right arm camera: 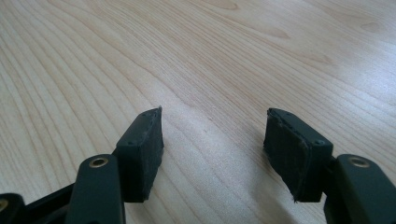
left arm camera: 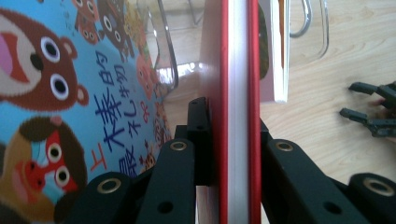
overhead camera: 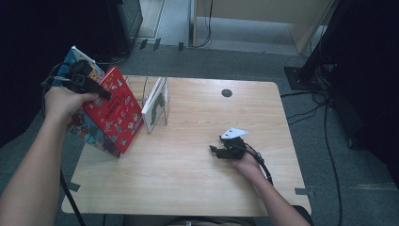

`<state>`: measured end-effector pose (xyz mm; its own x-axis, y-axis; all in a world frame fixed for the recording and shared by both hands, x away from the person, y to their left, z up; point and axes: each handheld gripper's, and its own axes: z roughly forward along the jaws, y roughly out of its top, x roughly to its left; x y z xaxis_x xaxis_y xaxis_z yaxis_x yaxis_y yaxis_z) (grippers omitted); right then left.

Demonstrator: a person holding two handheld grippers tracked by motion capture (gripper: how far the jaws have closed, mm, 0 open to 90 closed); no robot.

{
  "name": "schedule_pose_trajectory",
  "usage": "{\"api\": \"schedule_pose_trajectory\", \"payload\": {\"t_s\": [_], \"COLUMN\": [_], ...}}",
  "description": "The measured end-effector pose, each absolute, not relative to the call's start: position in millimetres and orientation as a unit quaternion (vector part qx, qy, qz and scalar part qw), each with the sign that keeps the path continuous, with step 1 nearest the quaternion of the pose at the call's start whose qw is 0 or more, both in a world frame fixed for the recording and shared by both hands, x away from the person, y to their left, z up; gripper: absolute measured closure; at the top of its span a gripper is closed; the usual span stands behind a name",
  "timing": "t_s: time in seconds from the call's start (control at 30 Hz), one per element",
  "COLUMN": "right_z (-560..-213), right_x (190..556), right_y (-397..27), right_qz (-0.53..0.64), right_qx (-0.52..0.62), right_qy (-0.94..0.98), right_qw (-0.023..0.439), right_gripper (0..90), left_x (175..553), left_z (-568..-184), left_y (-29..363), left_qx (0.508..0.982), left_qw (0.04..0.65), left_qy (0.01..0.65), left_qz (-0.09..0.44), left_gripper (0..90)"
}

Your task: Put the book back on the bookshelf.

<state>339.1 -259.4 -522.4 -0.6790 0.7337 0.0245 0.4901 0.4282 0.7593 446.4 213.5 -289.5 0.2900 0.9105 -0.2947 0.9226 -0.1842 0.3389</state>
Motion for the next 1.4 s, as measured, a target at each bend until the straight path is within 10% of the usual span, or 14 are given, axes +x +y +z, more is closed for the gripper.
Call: {"api": "schedule_pose_trajectory", "payload": {"t_s": [1.4], "right_z": [-522.4], "right_x": [338.5], "right_y": [-259.3], "right_qz": [0.387], "right_qx": [0.371], "right_qy": [0.829], "right_qw": [0.157], "right_gripper": [37.5], "left_x": [475.4], "left_z": [-297.1], "left_y": [208.6], "left_qx": [0.765], "left_qw": [0.201], "left_qy": [0.610], "left_qz": [-0.052], "left_gripper": [79.9]}}
